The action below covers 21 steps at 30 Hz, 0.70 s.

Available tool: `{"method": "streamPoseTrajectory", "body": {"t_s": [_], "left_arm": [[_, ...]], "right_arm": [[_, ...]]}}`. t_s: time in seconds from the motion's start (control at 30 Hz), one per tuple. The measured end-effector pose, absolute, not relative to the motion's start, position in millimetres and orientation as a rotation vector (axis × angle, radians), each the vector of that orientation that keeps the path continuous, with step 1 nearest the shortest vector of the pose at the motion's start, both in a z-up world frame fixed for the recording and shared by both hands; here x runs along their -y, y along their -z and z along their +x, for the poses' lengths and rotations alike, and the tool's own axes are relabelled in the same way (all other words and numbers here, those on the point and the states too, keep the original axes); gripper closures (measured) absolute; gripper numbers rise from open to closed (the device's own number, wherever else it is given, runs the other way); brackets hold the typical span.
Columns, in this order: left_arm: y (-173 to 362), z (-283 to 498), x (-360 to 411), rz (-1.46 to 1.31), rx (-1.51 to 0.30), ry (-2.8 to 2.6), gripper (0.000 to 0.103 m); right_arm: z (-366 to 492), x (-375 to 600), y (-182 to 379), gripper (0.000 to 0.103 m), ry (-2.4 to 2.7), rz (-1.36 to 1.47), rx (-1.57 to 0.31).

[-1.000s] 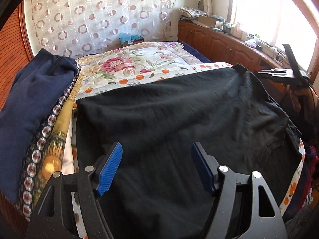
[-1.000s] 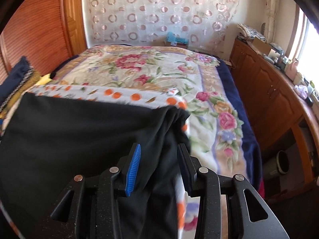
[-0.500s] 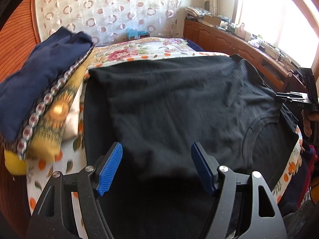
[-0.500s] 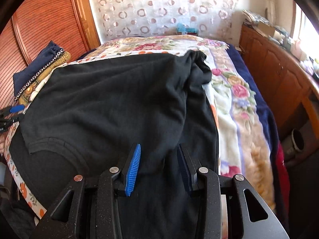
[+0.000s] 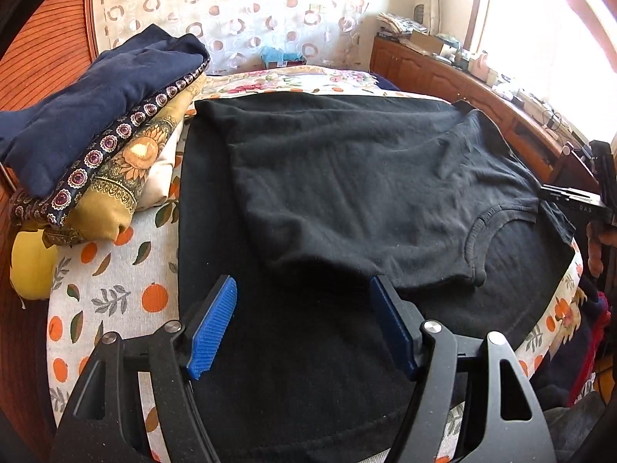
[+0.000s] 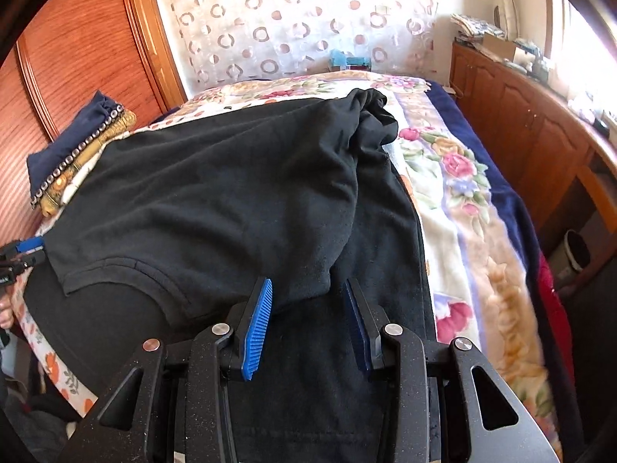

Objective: Fold small clothes

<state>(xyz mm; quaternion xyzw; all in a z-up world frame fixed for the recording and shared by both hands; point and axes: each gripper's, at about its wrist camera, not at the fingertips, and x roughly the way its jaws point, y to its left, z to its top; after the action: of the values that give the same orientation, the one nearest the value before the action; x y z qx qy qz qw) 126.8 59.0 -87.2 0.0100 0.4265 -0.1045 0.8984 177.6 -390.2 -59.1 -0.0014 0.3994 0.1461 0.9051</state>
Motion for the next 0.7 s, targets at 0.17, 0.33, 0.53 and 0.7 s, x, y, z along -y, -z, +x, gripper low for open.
{"method": "streamPoseTrajectory", "body": {"t_s": [0.17, 0.33, 0.53, 0.7], "left_arm": [[88, 138, -59, -0.028, -0.894, 0.235, 0.031], [96, 151, -56, -0.054, -0.918, 0.229, 0.034], [98, 155, -52, -0.037, -0.917, 0.21, 0.069], [84, 152, -57, -0.059, -0.876, 0.233, 0.091]], "right_arm": [[187, 388, 64, 0.064, -0.295, 0.013, -0.84], [191, 381, 64, 0.064, -0.299, -0.009, -0.834], [186, 372, 63, 0.095, -0.334, -0.067, -0.805], [175, 373, 41, 0.098, -0.362, -0.061, -0.71]]}}
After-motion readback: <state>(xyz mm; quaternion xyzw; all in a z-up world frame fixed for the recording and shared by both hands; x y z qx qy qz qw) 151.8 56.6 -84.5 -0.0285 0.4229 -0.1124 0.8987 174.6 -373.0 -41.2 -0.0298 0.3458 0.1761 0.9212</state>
